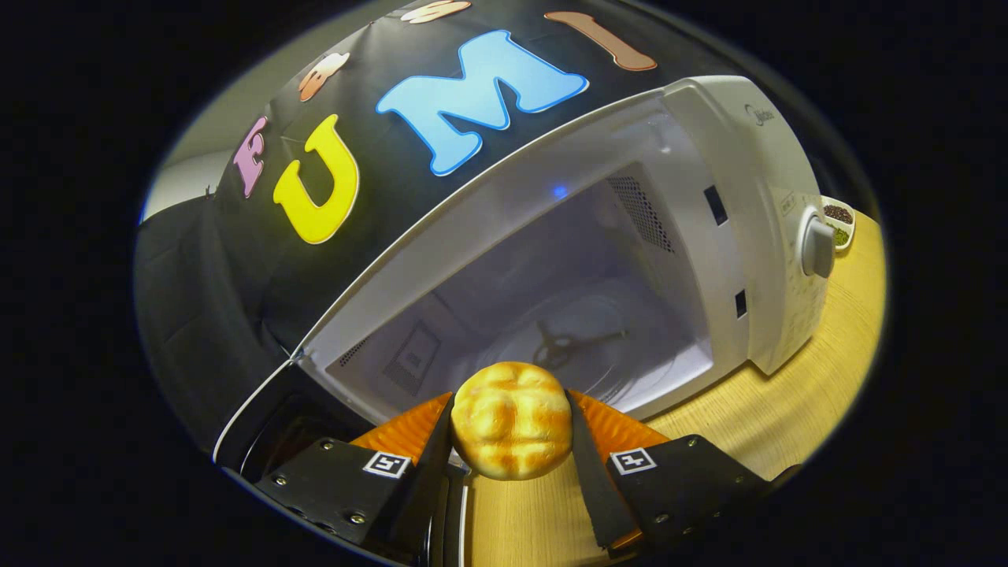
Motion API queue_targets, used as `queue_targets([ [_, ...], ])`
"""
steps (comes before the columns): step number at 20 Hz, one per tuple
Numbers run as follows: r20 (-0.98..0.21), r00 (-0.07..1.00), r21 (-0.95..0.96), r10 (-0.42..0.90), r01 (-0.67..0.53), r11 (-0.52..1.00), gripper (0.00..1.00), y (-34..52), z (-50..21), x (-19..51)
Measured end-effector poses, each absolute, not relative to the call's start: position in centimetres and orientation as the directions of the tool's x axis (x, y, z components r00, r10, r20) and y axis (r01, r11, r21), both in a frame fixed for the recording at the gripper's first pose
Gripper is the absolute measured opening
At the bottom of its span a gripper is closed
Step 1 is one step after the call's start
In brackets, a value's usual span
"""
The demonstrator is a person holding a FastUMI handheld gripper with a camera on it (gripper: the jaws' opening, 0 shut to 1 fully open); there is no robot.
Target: Open the microwave, put the food inside, and close the microwave door.
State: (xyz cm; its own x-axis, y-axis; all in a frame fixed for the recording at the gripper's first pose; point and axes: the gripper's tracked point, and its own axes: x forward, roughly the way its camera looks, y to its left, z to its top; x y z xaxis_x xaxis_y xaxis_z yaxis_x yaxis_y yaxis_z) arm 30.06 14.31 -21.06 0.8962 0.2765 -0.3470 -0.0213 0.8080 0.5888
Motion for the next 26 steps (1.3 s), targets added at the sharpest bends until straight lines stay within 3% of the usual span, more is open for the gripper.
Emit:
queue_targets([
  [12,-0.386,0.898,0.548,0.209,0.042,0.836,0.79,14.3,-25.6,34.5],
  [17,-0.373,0.91,0.509,0.178,0.04,0.86,0.91,14.2,-25.1,34.4],
  [18,-0.374,0.912,0.495,0.17,0.042,0.868,0.98,13.9,-24.8,34.3],
  [26,-0.342,0.922,0.449,0.182,-0.009,0.894,0.97,13.2,-21.2,30.7],
])
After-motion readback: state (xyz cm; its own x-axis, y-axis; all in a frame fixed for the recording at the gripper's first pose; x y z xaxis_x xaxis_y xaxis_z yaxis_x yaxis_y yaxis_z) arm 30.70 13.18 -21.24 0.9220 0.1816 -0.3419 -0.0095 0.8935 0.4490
